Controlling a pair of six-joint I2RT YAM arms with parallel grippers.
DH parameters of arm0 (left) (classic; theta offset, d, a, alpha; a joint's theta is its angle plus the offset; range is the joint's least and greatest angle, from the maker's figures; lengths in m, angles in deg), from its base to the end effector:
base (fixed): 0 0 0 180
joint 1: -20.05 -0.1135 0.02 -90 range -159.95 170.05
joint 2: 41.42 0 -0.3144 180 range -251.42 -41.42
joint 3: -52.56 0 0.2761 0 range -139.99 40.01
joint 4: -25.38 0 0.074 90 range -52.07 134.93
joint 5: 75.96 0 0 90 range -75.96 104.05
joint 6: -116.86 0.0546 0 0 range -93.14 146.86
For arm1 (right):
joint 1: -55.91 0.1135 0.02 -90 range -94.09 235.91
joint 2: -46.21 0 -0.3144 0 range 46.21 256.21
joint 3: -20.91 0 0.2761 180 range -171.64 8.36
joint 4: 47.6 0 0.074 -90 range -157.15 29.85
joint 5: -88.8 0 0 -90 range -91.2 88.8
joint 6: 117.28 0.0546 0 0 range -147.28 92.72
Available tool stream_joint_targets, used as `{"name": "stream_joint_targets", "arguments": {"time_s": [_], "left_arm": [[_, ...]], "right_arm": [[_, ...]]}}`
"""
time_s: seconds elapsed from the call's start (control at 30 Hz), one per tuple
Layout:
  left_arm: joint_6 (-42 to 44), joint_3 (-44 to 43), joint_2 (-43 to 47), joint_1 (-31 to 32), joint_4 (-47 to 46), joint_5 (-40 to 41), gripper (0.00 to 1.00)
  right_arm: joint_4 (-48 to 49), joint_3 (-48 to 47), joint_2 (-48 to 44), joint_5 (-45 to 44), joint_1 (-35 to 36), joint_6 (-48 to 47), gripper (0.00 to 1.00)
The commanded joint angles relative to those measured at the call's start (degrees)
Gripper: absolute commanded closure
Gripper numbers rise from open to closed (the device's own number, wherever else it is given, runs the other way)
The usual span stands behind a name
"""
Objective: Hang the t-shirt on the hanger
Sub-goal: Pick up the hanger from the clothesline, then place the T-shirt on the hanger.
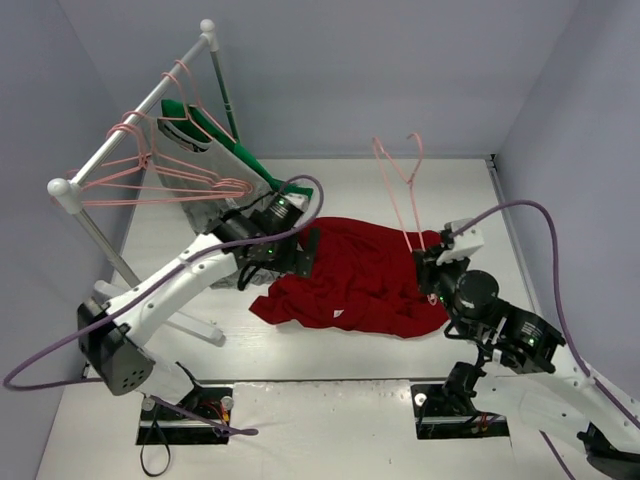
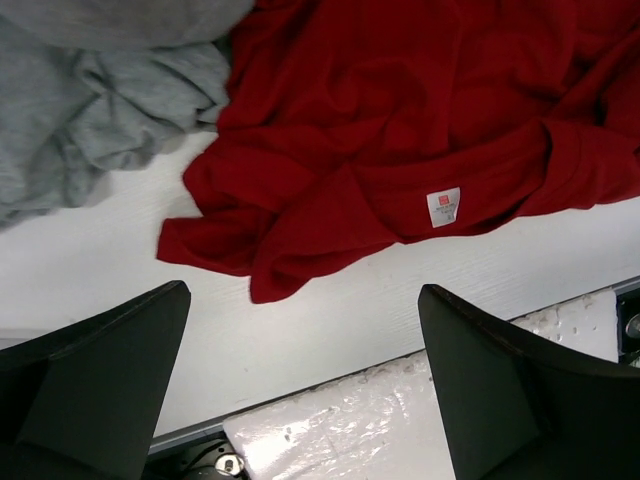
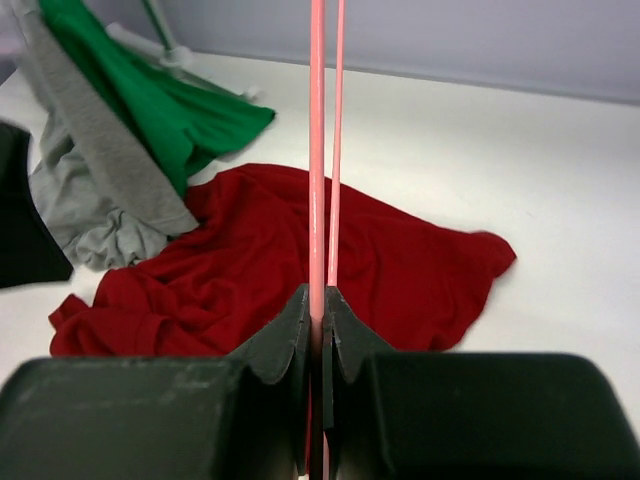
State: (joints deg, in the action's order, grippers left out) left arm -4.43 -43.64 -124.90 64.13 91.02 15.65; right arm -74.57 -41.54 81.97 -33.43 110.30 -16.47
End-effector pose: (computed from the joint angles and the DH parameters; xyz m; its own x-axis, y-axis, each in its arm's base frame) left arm 0.2390 -0.2293 0.3841 -0.8446 0.0952 -0.5269 0.2862 0.9120 -0.2940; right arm 0.1004 0.0901 0.4207 -0.0735 0.1698 -0.9827 -0.3700 0.9104 0.1850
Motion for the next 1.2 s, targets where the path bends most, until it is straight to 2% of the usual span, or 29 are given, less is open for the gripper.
{"name": "stream_joint_targets", "arguments": {"time_s": [0.0,0.03,0.13,0.2,0.63,1.17], "left_arm": [[-4.2,0.88,-2.96,3.99,-4.46,0.59,0.09],[-4.88,1.36,-4.05,4.71,-5.18,0.69,0.12],[-7.43,1.91,-8.09,7.53,-6.33,3.57,0.31],[-8.47,1.74,-10.91,8.26,-6.33,5.12,0.39],[-14.84,1.32,-22.09,9.62,-6.51,10.8,0.42],[-20.41,6.38,-20.53,10.85,-6.13,13.44,0.6]], "right_arm": [[-0.17,1.66,-2.1,-5.74,-0.46,6.26,1.0],[-0.32,2.06,-2.06,-5.69,-0.42,6.79,1.0],[-0.61,2.44,-1.44,-5.16,-0.42,7.96,1.0],[-0.61,2.53,-1.31,-5.12,-0.46,8.17,1.0],[-0.61,4.3,-3.62,-1.78,-0.43,8.7,1.0],[-0.61,5.78,-7.44,3.01,-0.42,6.72,1.0]]}}
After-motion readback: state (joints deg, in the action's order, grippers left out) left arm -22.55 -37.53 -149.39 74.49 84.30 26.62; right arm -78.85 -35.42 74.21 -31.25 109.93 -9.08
